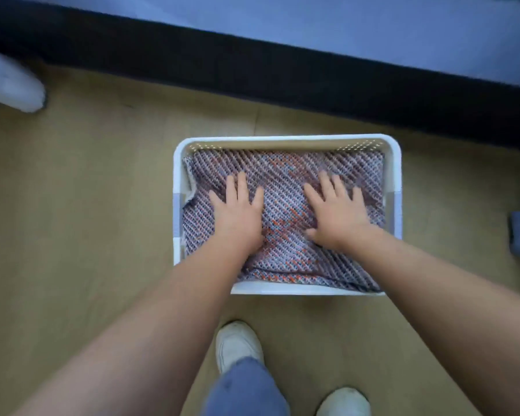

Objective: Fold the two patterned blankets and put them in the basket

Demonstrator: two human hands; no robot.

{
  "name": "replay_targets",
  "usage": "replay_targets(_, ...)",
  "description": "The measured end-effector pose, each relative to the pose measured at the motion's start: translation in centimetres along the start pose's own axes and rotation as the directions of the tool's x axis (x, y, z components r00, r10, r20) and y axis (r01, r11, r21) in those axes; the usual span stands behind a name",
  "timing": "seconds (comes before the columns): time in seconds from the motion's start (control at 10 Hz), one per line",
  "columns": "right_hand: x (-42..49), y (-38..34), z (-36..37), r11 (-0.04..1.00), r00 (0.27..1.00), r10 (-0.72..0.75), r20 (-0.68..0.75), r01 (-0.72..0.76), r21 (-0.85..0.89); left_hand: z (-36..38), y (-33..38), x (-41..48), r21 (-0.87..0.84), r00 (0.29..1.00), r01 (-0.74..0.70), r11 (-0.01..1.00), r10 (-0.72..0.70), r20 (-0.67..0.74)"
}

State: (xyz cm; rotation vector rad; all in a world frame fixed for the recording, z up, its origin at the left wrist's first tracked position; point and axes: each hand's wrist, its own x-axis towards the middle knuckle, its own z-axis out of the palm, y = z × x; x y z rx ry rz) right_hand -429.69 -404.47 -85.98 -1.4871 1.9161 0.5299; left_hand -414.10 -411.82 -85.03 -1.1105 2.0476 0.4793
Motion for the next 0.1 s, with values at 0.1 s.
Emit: replay_targets(0.1, -9.91, -1.57, -0.89, 0.943, 1.000, 0.004, 0.018, -0.010, 0.332, 0.53, 1.55, -10.38, -0.399, 0.999, 0.023, 0.916, -0.010, 0.034)
